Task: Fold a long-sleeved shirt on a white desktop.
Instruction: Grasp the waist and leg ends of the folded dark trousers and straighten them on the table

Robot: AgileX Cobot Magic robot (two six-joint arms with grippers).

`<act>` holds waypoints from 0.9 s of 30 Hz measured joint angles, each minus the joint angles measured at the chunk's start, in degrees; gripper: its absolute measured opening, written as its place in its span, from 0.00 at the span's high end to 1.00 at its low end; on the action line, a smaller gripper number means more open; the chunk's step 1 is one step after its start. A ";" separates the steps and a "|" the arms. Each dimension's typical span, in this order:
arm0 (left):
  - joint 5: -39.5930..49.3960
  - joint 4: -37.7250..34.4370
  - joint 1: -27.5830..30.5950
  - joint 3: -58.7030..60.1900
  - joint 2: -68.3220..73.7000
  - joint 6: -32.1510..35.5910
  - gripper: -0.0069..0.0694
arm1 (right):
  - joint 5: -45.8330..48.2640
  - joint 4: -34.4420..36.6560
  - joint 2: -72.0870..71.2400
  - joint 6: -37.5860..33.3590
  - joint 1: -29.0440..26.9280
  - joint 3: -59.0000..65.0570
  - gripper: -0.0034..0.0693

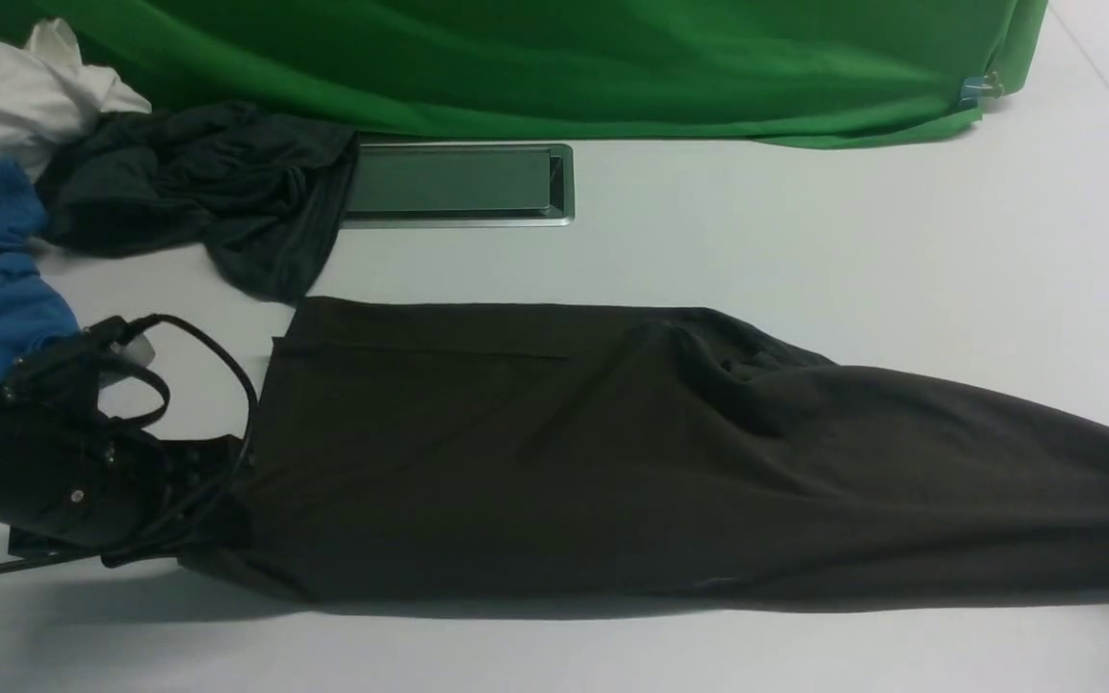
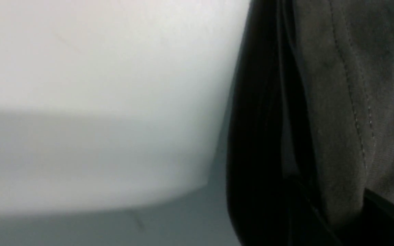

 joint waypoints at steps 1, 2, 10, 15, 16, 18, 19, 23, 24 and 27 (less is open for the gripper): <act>-0.67 0.15 0.06 0.00 0.00 0.00 0.75 | 0.61 -0.62 -0.06 1.23 0.00 -0.93 0.41; -0.75 0.15 0.06 0.00 0.00 0.00 0.75 | 0.74 -0.82 -0.06 1.46 0.00 -1.14 0.38; -1.39 0.54 0.06 0.00 0.00 -2.00 0.74 | 0.86 -1.03 -7.54 7.19 -0.06 -9.82 0.07; -1.15 1.90 0.10 0.00 0.00 -4.44 0.60 | -1.58 4.98 -14.69 5.50 2.44 -12.76 0.30; -0.89 2.31 0.10 0.00 0.00 -4.89 0.50 | -1.53 6.92 -16.34 2.74 5.45 -12.82 0.42; -0.04 2.31 0.10 0.00 -0.07 -5.22 0.37 | -1.25 8.03 -17.52 -0.77 11.53 -12.82 0.58; 0.85 2.42 0.18 0.00 -0.15 -5.35 0.28 | -0.81 8.51 -18.05 -3.38 15.00 -12.82 0.69; 4.49 3.11 0.18 -0.07 -2.04 -5.80 0.06 | 2.34 8.91 -18.73 -8.56 28.59 -12.82 0.90; 5.67 3.75 0.18 -0.30 -2.70 -6.33 0.04 | 3.23 8.91 -18.73 -9.07 30.94 -12.82 0.91; 8.08 6.97 0.18 -1.25 -5.11 -9.71 0.01 | 5.47 8.08 -18.73 -9.49 37.39 -12.82 0.92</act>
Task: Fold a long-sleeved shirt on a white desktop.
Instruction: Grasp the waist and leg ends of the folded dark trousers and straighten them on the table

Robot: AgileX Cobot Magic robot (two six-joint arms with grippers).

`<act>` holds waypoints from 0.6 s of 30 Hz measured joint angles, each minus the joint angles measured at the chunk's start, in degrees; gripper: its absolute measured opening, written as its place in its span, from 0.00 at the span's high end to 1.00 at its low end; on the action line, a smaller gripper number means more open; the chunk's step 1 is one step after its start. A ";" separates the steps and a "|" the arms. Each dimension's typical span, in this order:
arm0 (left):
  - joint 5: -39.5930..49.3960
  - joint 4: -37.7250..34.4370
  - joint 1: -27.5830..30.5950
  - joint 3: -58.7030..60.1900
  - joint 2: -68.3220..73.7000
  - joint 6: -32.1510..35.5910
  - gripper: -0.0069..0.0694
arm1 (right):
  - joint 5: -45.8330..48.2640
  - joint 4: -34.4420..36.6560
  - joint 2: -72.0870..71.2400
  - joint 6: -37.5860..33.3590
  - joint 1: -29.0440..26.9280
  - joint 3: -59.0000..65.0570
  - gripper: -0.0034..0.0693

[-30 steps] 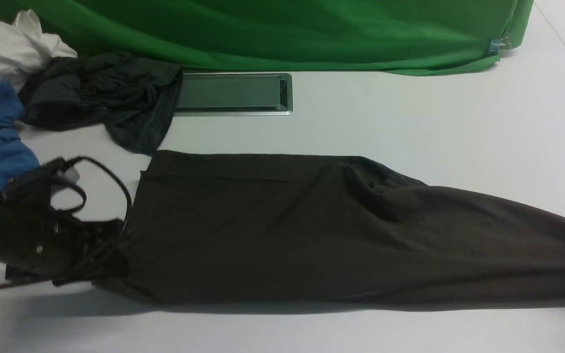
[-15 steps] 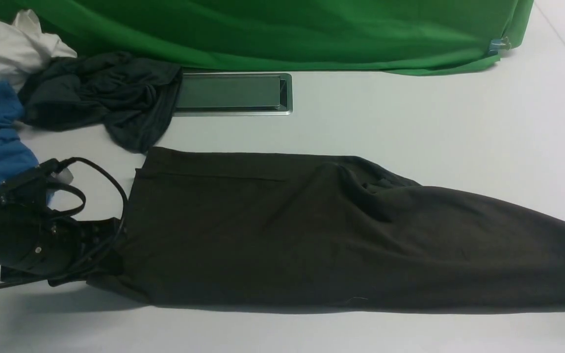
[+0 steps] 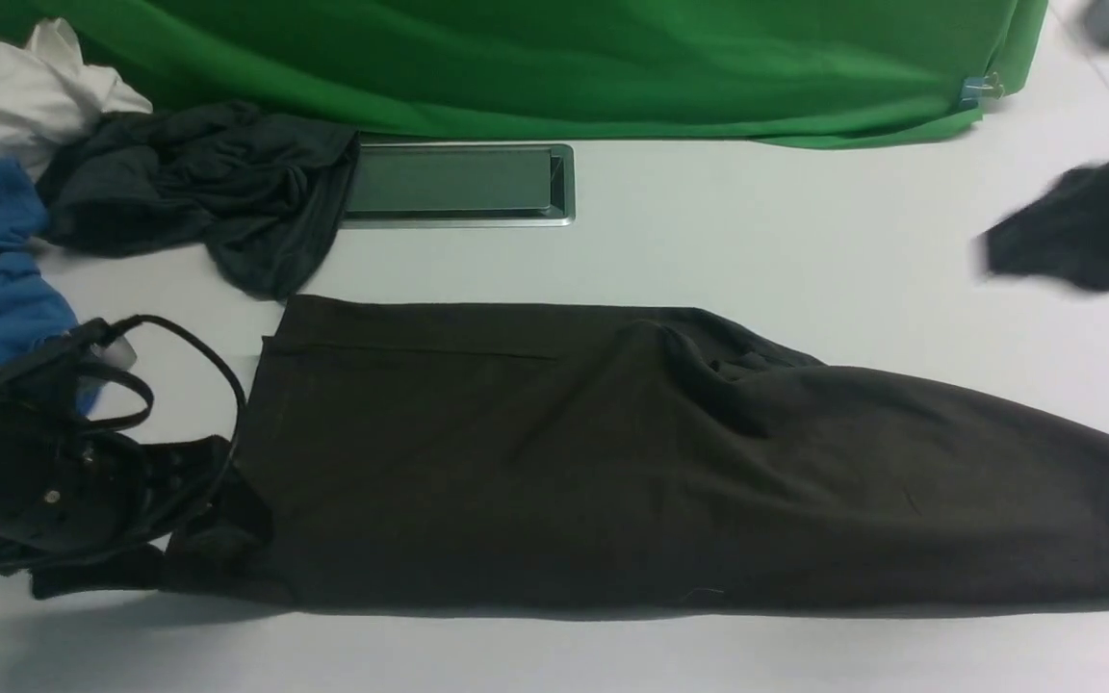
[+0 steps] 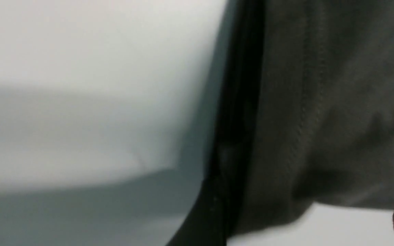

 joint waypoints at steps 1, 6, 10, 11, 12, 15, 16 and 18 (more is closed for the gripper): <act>0.76 2.41 0.00 -0.70 -1.46 -1.81 0.00 | 0.71 -0.69 0.00 0.00 2.71 0.00 0.92; 2.07 11.33 0.00 -3.20 -6.92 -11.68 0.00 | 1.85 -2.07 0.00 0.97 8.84 0.00 0.92; 2.08 9.59 0.00 -3.51 -7.08 -12.49 0.00 | 1.95 -2.26 0.00 1.75 9.82 0.05 0.92; 2.08 8.34 0.00 -3.51 -6.10 -11.88 0.00 | 1.95 -2.35 0.00 1.81 9.86 0.05 0.92; 2.02 7.58 0.00 -3.51 -5.04 -11.33 0.00 | 1.95 -2.40 0.00 1.87 9.86 0.05 0.92; 2.02 7.01 0.00 -3.51 -1.01 -10.71 0.00 | 1.95 -2.45 0.00 1.98 9.86 0.05 0.91; 2.02 6.86 0.00 -3.51 0.92 -10.43 0.00 | 1.95 -2.45 0.00 1.98 9.86 0.05 0.91; 1.73 6.33 0.00 -3.51 3.83 -9.51 0.00 | 1.95 -2.46 0.00 1.98 9.86 0.05 0.91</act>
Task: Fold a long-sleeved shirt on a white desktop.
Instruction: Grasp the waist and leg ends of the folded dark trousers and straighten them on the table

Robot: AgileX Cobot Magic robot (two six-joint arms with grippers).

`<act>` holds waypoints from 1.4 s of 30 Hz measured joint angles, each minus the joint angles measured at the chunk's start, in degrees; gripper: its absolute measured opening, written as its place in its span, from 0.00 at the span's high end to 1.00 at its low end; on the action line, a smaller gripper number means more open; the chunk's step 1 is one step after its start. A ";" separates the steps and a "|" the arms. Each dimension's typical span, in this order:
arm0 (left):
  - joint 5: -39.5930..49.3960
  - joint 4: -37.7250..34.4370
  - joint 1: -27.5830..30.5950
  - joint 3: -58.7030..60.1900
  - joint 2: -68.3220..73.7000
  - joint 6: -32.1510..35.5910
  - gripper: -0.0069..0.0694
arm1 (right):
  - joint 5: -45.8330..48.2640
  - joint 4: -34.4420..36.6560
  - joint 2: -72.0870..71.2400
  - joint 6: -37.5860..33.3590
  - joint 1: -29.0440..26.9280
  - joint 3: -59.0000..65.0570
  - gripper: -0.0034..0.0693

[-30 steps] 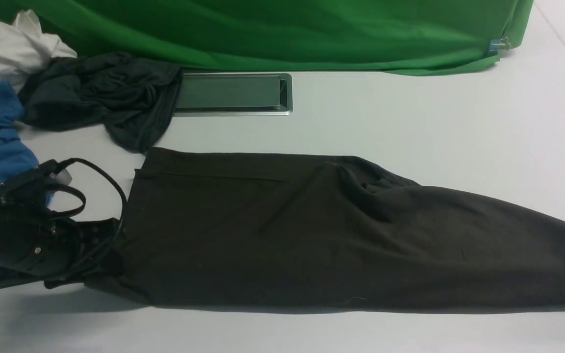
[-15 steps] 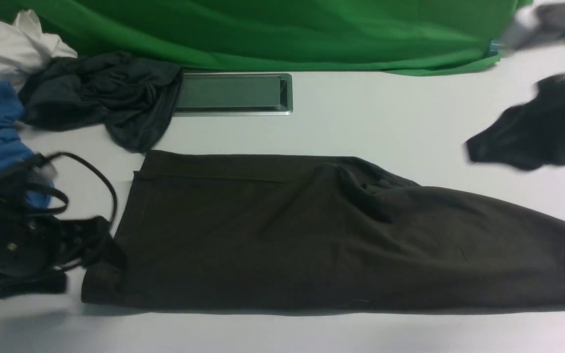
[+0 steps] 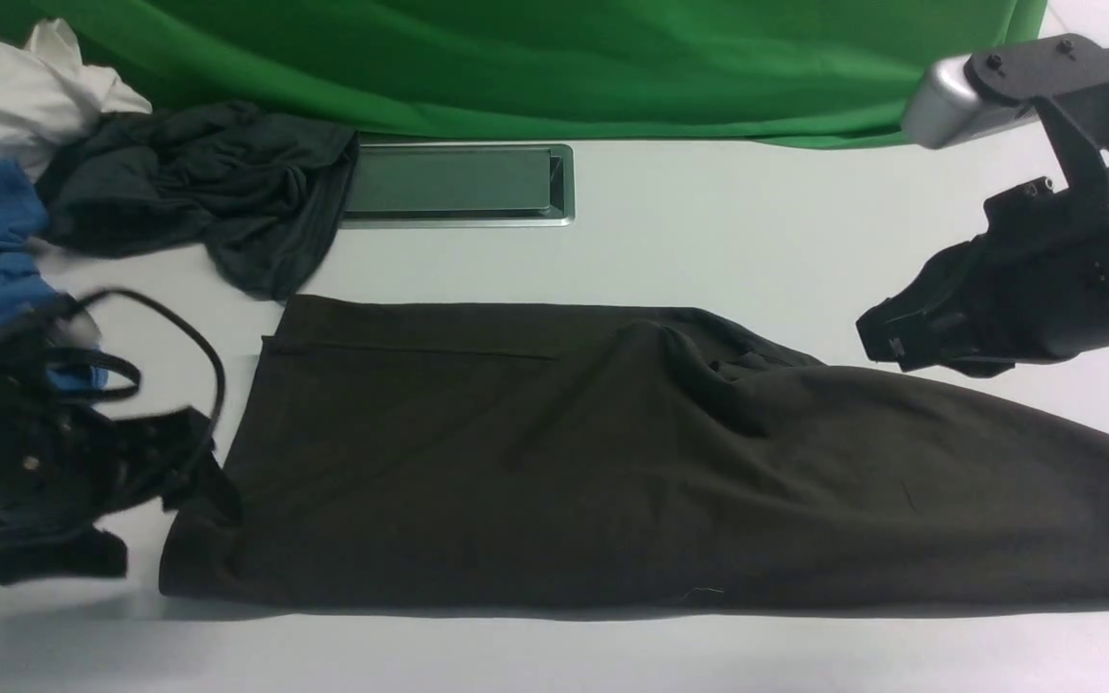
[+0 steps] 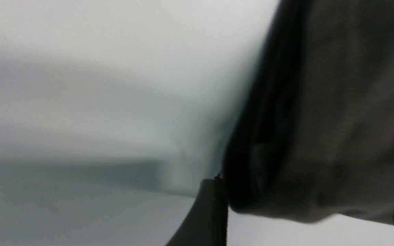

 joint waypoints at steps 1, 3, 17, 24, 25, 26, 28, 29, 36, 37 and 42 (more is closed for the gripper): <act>-0.27 -0.59 0.00 0.00 1.88 0.26 0.00 | 0.00 0.00 0.00 0.00 0.00 0.00 0.91; -0.92 -1.25 0.00 0.00 4.21 0.97 0.00 | 0.00 -0.05 0.00 0.00 0.00 0.00 0.90; -3.76 -12.00 0.30 -0.67 10.16 13.02 0.57 | -9.75 -1.95 1.19 0.02 0.00 2.67 0.87; -3.66 -13.04 3.64 -0.48 8.39 13.93 0.72 | -6.50 -2.15 5.82 2.58 0.00 4.05 0.86; -3.66 -13.04 4.16 -0.48 8.10 13.94 0.72 | -6.50 -2.15 5.83 2.58 0.00 4.05 0.86; -3.70 -13.04 6.06 -0.48 6.89 14.06 0.72 | -6.50 -2.15 6.16 2.41 0.00 4.05 0.85; -3.58 -13.10 8.43 -0.48 5.04 14.11 0.72 | -6.50 -2.09 6.92 2.17 0.00 4.05 0.85; -3.78 -13.10 8.97 -0.48 4.45 14.11 0.72 | -6.50 -2.09 7.46 2.17 0.00 4.05 0.85; -5.45 -15.21 9.26 -0.30 3.99 17.11 0.72 | -6.24 -2.15 8.51 3.93 -0.05 3.99 0.85; -5.45 -16.27 9.26 -0.38 3.99 18.04 0.72 | -5.96 -2.15 8.19 4.14 -0.05 3.83 0.85; -1.40 -27.05 9.32 -4.38 4.04 24.04 0.72 | -3.73 -2.28 2.70 5.51 -0.37 0.47 0.85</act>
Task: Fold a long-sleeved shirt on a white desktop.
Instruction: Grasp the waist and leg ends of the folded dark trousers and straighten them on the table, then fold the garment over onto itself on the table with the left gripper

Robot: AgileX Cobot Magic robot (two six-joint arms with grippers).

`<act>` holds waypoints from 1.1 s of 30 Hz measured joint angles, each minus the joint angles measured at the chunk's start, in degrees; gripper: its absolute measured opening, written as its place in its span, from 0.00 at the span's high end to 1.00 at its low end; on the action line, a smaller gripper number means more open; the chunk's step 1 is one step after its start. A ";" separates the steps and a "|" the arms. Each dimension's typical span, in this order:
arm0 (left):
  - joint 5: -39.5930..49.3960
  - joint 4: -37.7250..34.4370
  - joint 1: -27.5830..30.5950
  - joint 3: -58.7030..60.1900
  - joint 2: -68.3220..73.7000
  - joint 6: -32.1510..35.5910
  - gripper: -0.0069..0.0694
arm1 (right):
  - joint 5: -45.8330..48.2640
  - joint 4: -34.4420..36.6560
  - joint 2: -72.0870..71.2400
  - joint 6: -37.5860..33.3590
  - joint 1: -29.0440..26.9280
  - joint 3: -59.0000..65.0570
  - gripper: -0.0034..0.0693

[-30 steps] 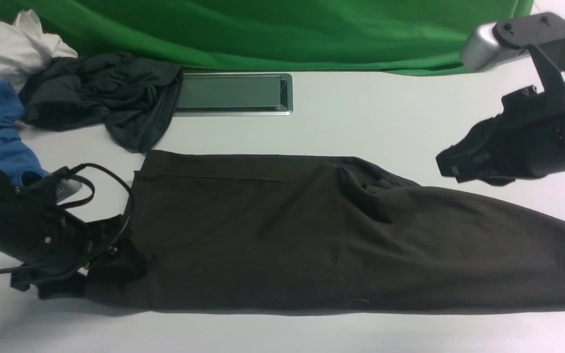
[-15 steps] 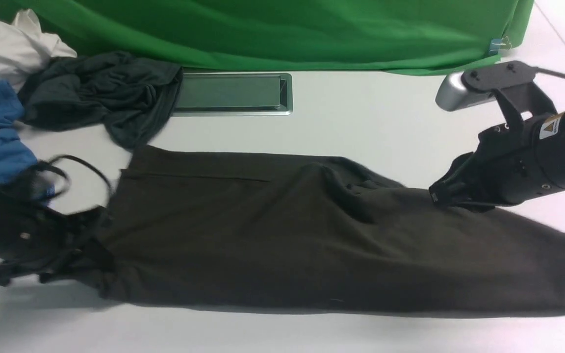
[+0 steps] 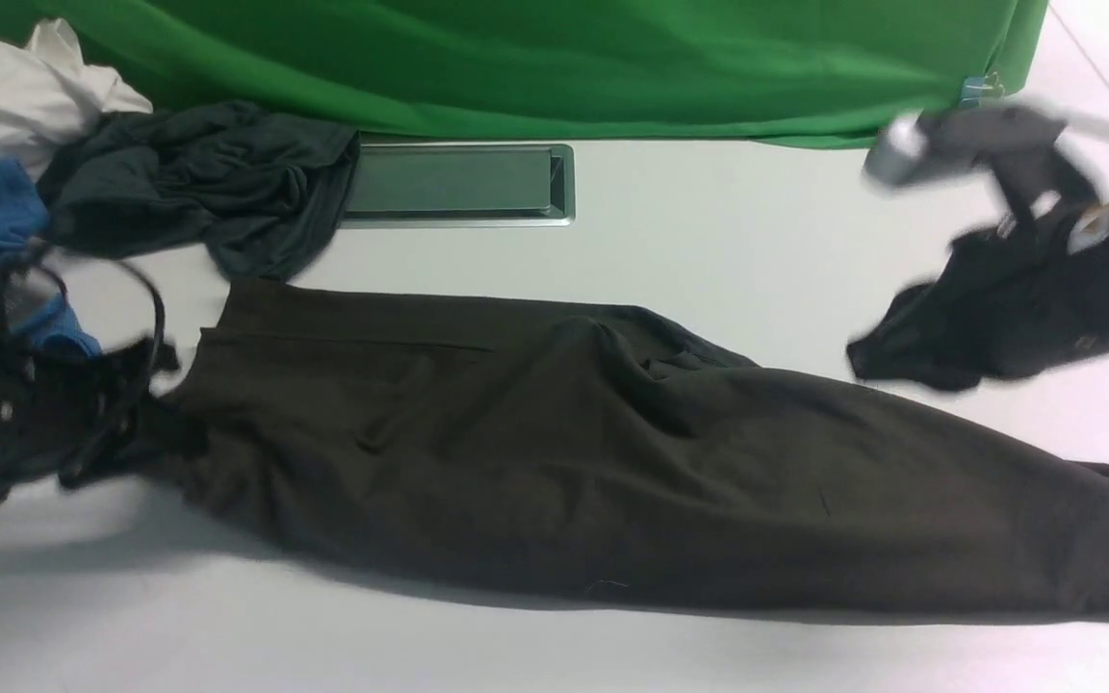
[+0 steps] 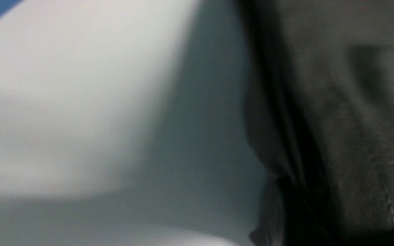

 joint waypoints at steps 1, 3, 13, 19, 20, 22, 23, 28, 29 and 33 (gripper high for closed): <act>1.63 -3.44 -0.26 -1.47 0.00 1.76 0.72 | 0.00 0.00 -1.62 0.23 -0.03 -0.98 0.85; 5.41 -10.50 -2.16 -5.52 0.00 5.73 0.72 | 0.05 -0.07 -5.31 0.49 -0.13 -3.44 0.84; 3.86 -13.91 -33.73 -30.23 3.51 3.82 0.72 | 0.05 -2.01 -17.53 0.55 -0.16 -9.02 0.80; -8.89 -11.97 -57.34 -41.03 16.19 2.39 0.72 | 2.53 -3.71 -20.58 0.61 -0.16 -9.02 0.78; -13.15 -11.19 -61.97 -42.64 20.28 2.56 0.72 | 3.40 -3.96 -20.74 0.61 -0.16 -9.02 0.78; -18.44 -9.89 -66.42 -44.27 25.51 1.99 0.72 | 4.65 -4.30 -20.73 0.66 -0.16 -9.02 0.77; -19.75 -9.42 -68.18 -45.14 28.26 1.44 0.72 | 5.05 -4.45 -20.73 0.66 -0.16 -9.02 0.77; -21.34 -7.02 -72.57 -49.73 37.16 0.41 0.64 | 5.40 -4.51 -20.73 0.72 -0.16 -8.97 0.76; -21.34 -6.94 -72.62 -49.86 37.25 0.33 0.63 | 5.40 -4.51 -20.73 0.72 -0.16 -8.97 0.76; -21.21 -5.18 -72.91 -51.41 37.34 0.15 0.40 | 5.40 -4.56 -20.73 0.72 -0.16 -8.97 0.75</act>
